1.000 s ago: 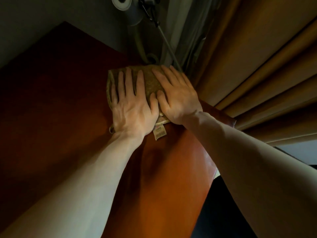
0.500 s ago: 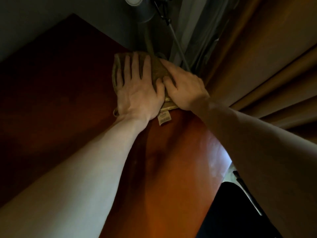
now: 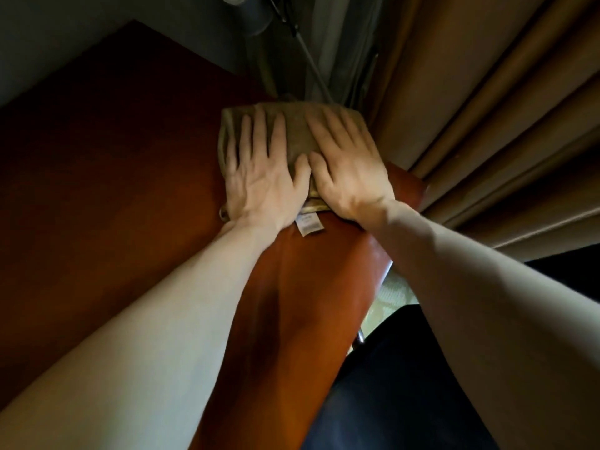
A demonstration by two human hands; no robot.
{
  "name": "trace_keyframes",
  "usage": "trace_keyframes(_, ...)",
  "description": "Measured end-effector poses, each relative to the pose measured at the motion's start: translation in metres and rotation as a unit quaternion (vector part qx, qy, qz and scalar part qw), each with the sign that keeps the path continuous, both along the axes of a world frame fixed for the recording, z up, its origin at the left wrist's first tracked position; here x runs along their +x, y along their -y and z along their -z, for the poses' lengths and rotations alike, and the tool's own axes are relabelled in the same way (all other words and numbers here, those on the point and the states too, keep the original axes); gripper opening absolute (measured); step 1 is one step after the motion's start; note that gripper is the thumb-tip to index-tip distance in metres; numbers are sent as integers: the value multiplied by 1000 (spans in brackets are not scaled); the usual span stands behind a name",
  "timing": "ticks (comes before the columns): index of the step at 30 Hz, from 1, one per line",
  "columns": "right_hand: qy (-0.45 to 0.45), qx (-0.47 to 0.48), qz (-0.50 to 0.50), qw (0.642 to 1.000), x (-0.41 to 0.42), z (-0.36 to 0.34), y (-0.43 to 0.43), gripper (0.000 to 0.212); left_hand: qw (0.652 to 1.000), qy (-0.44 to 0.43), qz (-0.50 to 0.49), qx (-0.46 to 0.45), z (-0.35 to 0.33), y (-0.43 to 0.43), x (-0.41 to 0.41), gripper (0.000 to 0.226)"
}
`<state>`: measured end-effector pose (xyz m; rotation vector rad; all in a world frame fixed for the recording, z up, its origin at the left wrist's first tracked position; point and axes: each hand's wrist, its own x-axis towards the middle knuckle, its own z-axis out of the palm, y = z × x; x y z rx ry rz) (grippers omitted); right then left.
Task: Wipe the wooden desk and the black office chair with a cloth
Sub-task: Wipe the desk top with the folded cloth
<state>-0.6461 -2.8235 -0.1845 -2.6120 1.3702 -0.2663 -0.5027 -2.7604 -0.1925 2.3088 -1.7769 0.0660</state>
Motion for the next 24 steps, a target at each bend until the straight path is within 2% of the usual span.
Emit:
trace_keyframes(15,14,2,105,994,-40,9,-167,62,997,-29,70,-2,4,-149,-40,72)
trace_keyframes(24,95,48,196,975,-25,11,-300,58,988,-35,153,8,5,-246,-22,72)
